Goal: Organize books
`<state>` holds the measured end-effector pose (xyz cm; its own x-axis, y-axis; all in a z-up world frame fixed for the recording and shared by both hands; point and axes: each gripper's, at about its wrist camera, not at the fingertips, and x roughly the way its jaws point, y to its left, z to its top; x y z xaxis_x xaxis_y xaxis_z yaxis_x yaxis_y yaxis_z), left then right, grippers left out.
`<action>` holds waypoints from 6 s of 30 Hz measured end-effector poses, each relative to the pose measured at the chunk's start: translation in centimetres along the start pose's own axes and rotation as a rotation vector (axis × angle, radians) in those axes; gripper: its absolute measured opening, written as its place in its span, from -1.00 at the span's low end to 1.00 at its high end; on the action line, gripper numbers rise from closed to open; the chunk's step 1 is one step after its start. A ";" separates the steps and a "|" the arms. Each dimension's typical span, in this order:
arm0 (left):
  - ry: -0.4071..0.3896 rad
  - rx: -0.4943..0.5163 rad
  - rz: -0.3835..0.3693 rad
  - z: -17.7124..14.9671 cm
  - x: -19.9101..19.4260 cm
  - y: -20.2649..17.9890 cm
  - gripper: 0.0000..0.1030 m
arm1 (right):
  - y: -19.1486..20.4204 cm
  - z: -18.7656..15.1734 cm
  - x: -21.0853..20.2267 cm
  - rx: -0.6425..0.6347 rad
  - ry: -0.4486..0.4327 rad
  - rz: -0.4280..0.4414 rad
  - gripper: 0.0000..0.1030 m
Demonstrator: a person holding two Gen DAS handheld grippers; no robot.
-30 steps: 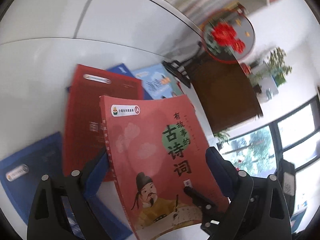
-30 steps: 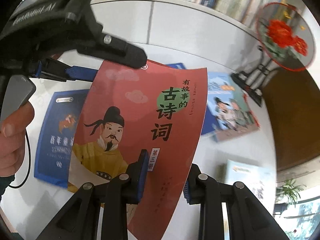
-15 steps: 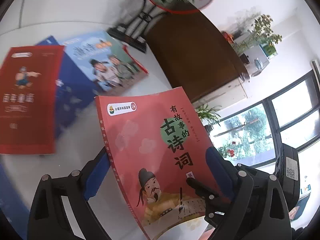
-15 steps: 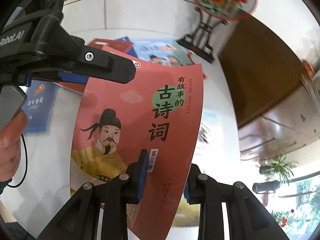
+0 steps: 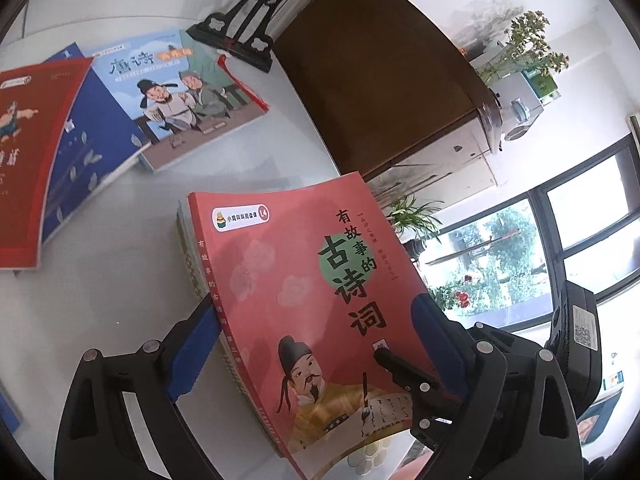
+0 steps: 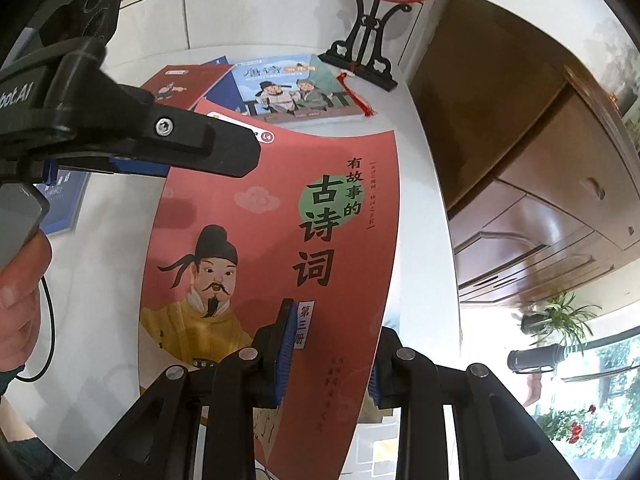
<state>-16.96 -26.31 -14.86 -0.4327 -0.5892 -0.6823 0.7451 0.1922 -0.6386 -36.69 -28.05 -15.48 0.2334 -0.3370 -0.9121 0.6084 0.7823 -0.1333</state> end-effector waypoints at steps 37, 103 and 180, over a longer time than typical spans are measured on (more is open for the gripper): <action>0.028 -0.075 0.095 1.0 2.5 1.8 0.81 | -3.2 1.3 3.0 0.065 0.031 0.026 -0.26; -0.399 -0.029 0.791 -8.0 -32.9 10.9 0.87 | 27.7 17.0 -13.0 0.008 -0.338 0.002 0.66; -0.129 -0.038 0.183 10.4 -11.6 23.8 0.84 | 17.5 23.0 15.3 0.186 -0.020 0.204 0.04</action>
<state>11.07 -23.05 -18.39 -0.2214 -0.6370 -0.7384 0.7843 0.3336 -0.5230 -5.02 -31.58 -22.86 0.3790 -0.1940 -0.9048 0.6755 0.7263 0.1272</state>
